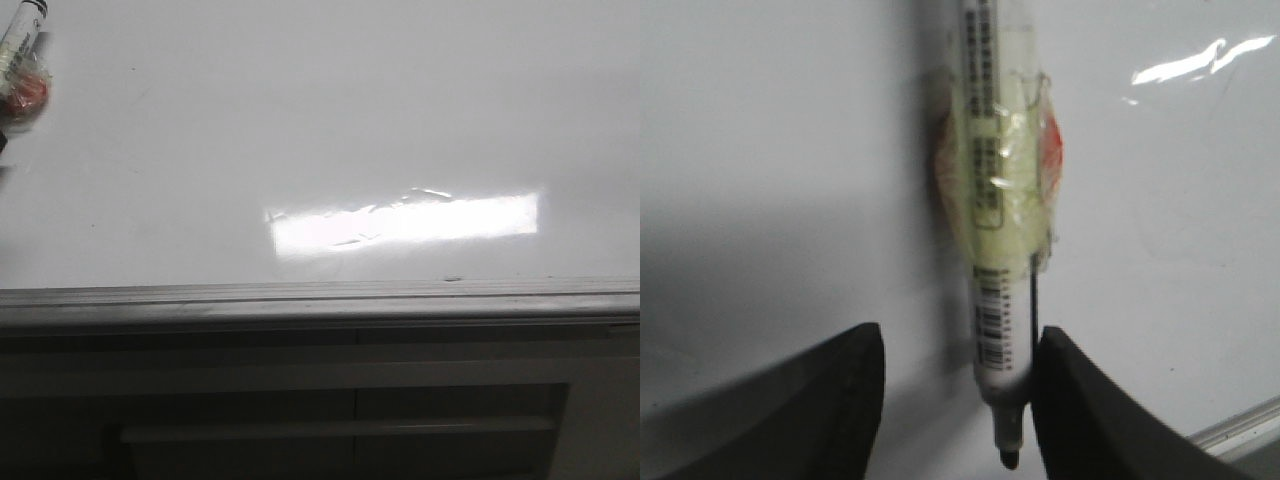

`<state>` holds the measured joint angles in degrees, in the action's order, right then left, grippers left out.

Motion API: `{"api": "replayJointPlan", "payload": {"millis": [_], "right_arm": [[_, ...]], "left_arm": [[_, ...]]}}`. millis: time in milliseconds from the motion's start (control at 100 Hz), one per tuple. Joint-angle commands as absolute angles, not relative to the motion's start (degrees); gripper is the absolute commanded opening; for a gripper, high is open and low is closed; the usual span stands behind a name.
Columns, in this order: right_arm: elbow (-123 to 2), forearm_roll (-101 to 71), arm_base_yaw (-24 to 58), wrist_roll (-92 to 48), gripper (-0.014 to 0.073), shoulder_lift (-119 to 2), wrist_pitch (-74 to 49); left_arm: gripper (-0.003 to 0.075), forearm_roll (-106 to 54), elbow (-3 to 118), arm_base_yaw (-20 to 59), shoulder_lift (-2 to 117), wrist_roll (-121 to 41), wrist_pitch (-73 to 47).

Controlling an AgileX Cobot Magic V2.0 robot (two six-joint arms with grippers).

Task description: Write number 0 on whiteboard

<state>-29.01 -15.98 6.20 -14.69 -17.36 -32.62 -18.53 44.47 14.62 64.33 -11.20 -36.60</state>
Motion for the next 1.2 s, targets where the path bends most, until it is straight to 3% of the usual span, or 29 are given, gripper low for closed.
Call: {"api": "replayJointPlan", "payload": {"millis": [0,100,270,420,870,1190], "right_arm": [[-30.9,-17.3,6.2,-15.2,0.0351,-18.3,-28.4],[-30.9,-17.5,6.2,-15.2,0.0351,-18.3,-28.4],[-31.6,-17.6,6.2,-15.2,0.0351,-18.3,-29.2],[-34.0,-19.3,6.2,-18.0,0.0351,-18.3,-31.5],[-39.7,-50.2,6.4,-58.2,0.0351,-29.0,-44.0],[-45.2,-54.3,19.9,-66.6,0.0351,-44.9,-43.1]], "left_arm": [[0.0311,-19.6,46.0,15.1,65.7,-10.7,-33.5],[0.0241,-19.6,46.0,15.1,66.9,-10.9,-33.5],[-0.0022,-19.5,46.0,15.1,67.6,-11.5,-31.9],[-0.002,-19.8,46.2,15.1,67.4,-13.6,-31.9],[-0.002,-43.7,46.6,15.1,55.1,-45.3,-43.2],[-0.002,-46.9,46.6,18.5,50.8,-62.6,-55.7]]}}
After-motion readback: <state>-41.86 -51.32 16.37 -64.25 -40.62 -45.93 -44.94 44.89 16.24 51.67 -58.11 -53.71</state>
